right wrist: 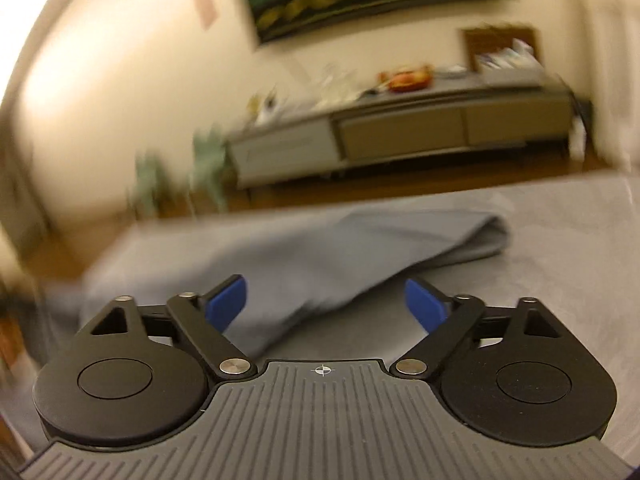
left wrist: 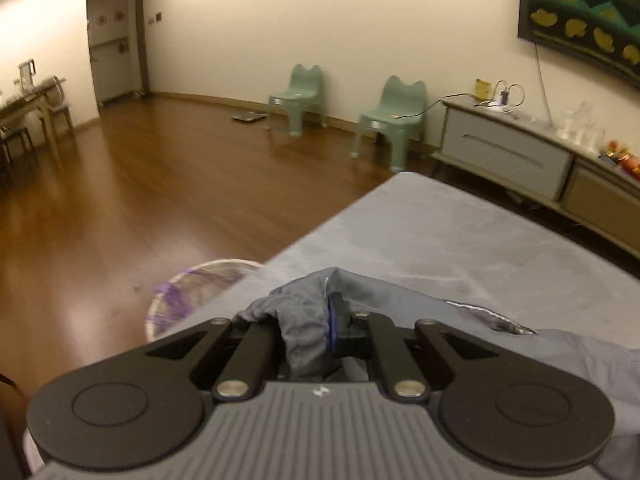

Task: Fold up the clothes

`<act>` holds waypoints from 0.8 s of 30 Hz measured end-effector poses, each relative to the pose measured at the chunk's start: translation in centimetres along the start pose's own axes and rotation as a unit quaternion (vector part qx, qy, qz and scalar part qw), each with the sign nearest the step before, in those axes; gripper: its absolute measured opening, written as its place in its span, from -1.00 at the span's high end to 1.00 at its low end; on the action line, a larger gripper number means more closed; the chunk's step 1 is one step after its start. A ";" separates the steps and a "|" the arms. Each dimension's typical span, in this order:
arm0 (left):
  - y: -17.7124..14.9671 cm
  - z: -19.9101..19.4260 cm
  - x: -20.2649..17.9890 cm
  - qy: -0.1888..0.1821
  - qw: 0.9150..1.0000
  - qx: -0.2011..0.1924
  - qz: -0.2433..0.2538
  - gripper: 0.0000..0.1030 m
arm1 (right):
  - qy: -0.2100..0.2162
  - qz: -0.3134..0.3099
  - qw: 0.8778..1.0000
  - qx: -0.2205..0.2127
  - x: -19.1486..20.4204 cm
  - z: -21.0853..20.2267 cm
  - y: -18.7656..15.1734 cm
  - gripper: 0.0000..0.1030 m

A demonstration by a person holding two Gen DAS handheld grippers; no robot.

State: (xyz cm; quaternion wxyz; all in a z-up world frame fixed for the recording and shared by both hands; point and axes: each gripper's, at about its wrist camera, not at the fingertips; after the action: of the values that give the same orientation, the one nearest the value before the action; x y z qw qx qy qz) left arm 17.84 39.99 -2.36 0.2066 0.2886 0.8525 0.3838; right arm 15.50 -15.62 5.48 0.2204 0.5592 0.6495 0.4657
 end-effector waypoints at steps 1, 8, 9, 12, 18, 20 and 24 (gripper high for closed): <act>-0.1 -0.4 0.0 -0.005 1.000 -0.002 0.008 0.86 | -0.008 0.034 0.999 -0.001 -2.1 0.0 0.2 -0.82; -1.2 -3.0 -1.5 -0.043 0.997 -0.026 0.057 0.84 | -0.026 0.153 0.986 0.066 -11.8 8.1 0.8 -0.82; -1.4 -2.9 -1.8 -0.048 0.997 -0.030 0.062 0.84 | -0.016 0.170 0.983 0.068 -12.3 9.5 0.9 -0.82; -2.1 -2.3 -3.0 -0.061 0.994 -0.038 0.080 0.84 | 0.014 0.223 0.972 0.073 -13.9 13.7 1.0 -0.82; -2.7 -2.4 -4.5 -0.103 0.988 -0.065 0.097 0.85 | 0.012 0.159 0.984 0.082 -11.6 20.5 1.8 0.29; -2.5 -2.5 -5.0 -0.110 0.987 -0.078 0.085 0.86 | -0.011 0.122 0.988 0.091 -10.7 20.7 1.6 1.00; -1.2 -4.5 -4.9 -0.122 0.984 -0.129 0.012 0.87 | -0.036 0.096 0.995 -0.016 -9.5 13.2 6.4 1.00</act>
State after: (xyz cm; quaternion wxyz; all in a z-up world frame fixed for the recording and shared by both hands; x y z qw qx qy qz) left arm 18.53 33.75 0.08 0.3397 0.3147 0.7605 0.4552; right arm 32.13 -20.16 2.51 0.2065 0.6320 0.5768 0.4746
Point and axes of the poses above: each gripper's, at about its wrist camera, not at the fingertips, and z roughly the way its jaws point, x to its left, y to its top, and after that the axes turned 11 degrees about -z, right-handed
